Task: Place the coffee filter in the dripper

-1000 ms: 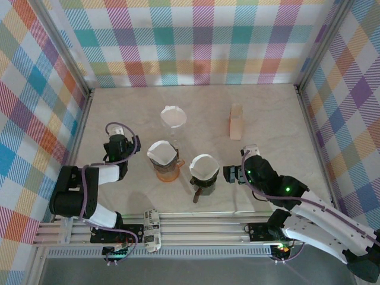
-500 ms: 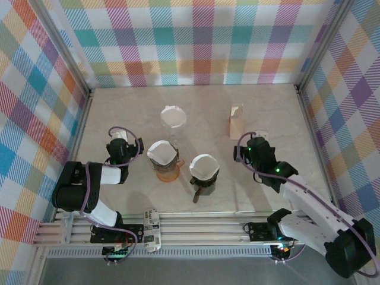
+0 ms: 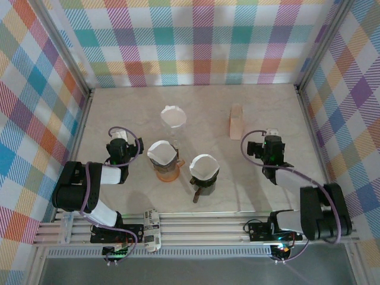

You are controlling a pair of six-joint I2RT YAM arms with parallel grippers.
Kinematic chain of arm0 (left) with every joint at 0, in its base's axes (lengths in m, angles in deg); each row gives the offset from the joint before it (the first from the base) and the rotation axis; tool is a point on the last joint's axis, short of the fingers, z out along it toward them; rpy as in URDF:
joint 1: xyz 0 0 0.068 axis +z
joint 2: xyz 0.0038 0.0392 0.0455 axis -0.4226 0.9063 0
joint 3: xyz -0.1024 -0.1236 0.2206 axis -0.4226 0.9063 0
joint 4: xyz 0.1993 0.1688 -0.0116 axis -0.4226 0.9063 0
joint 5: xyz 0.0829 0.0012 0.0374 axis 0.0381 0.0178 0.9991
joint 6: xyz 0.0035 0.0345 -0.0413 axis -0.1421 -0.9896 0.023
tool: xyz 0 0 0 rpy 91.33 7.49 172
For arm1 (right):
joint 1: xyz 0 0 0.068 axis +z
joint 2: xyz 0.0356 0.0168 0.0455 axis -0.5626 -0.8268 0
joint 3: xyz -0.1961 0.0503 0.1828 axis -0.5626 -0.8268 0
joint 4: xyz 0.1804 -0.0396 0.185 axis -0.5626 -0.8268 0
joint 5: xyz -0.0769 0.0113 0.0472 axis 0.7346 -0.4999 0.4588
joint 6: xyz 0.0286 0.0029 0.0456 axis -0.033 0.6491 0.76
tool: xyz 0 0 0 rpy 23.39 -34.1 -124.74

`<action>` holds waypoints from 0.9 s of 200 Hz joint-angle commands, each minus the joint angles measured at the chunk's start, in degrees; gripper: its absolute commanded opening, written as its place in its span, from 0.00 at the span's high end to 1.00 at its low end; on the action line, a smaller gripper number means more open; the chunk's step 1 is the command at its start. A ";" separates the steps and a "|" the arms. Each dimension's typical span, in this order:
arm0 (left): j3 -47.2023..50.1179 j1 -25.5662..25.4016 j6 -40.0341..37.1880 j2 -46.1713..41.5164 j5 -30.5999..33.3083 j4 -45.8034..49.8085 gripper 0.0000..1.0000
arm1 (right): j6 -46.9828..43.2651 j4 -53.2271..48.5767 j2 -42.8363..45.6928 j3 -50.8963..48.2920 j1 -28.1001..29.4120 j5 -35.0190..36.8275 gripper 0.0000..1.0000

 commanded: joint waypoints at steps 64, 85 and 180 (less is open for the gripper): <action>-0.16 -0.42 -0.93 -0.04 -0.13 -1.74 0.00 | -3.41 15.00 -10.70 4.46 -4.27 -10.45 0.01; -0.15 -0.42 -0.93 -0.04 -0.06 -1.71 0.00 | -2.31 15.30 -10.65 3.90 -6.03 -13.50 0.01; -0.08 -0.40 -1.01 0.00 -0.09 -1.73 0.00 | -1.41 26.98 -11.96 -2.16 -7.05 -14.26 0.01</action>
